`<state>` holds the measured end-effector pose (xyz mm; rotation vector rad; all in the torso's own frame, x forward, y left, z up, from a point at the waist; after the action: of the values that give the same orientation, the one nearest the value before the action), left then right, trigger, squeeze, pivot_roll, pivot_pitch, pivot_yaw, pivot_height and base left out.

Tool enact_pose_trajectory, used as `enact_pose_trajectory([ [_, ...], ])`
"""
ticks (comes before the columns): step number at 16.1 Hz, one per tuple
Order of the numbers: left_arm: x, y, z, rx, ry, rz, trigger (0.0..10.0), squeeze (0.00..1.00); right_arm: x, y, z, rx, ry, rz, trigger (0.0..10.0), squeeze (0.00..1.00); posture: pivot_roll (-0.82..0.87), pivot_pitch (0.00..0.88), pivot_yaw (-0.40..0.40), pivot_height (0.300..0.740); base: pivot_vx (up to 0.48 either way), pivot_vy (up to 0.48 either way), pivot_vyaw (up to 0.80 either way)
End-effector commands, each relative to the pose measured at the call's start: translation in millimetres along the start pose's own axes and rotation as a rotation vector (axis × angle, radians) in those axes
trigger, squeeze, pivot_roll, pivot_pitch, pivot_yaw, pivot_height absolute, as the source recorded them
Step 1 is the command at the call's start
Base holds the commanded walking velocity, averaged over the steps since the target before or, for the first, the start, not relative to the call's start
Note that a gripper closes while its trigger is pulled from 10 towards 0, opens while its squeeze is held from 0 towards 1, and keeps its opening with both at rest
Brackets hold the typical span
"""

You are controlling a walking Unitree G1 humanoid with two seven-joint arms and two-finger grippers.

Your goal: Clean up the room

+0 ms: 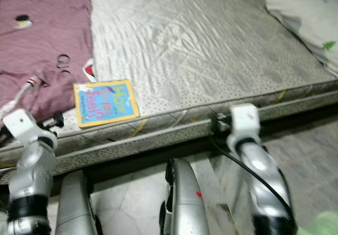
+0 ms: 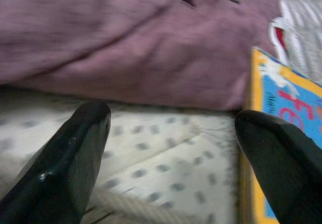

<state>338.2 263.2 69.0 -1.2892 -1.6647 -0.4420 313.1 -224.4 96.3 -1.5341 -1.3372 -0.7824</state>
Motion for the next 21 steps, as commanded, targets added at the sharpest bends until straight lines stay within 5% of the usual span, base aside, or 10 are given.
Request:
enact_pose_trajectory([
  [1,-6,3.6,-10.1,-0.036,-0.001,0.027,10.0,0.0,3,-8.1,-6.0,-0.008,0.006,-0.004,10.0,0.0,-0.27,0.203,-0.106,0.523,0.0,0.0,0.0],
  [6,-22,19.3,-40.3,-0.134,0.034,0.113,10.0,0.0,-9,-31.2,-14.1,-0.02,-0.013,0.07,10.0,0.0,-0.3,0.245,-0.103,0.523,0.0,0.0,0.0],
  [10,-43,19.3,-47.0,-0.159,-0.001,0.192,10.0,0.0,-1,-27.1,-15.3,-0.031,-0.02,0.058,10.0,0.0,-0.3,0.239,-0.1,0.523,0.0,0.0,0.0],
  [13,-57,18.6,-63.9,-0.282,-0.055,0.272,10.0,0.0,7,-20.4,-12.4,-0.033,-0.015,0.038,10.0,0.0,-0.3,0.21,-0.094,0.523,0.0,0.0,0.0],
  [14,-58,18.2,-69.7,-0.318,-0.087,0.281,0.0,0.0,11,-17.7,-12.1,-0.036,-0.017,0.026,10.0,0.0,-0.3,0.204,-0.091,0.523,0.0,0.0,0.0],
  [21,-59,21.7,-82.2,-0.384,-0.149,0.319,0.0,0.0,27,0.4,-9.6,-0.053,-0.012,-0.02,10.0,0.0,-0.29,0.143,-0.081,0.523,0.0,0.0,0.0],
])
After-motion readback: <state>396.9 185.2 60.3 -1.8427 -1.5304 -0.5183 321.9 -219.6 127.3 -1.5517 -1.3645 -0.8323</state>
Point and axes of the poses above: a point about 5 cm out from each wrist's last joint towards the gripper, its own y axis pointing out of the wrist towards the gripper, its own x axis along the axis of the wrist's last joint, z = x × y, the point moved 5 cm from there along y, pointing out of the wrist towards the gripper, and after that the axes turned 13 degrees about -y, right-handed, at the moved point
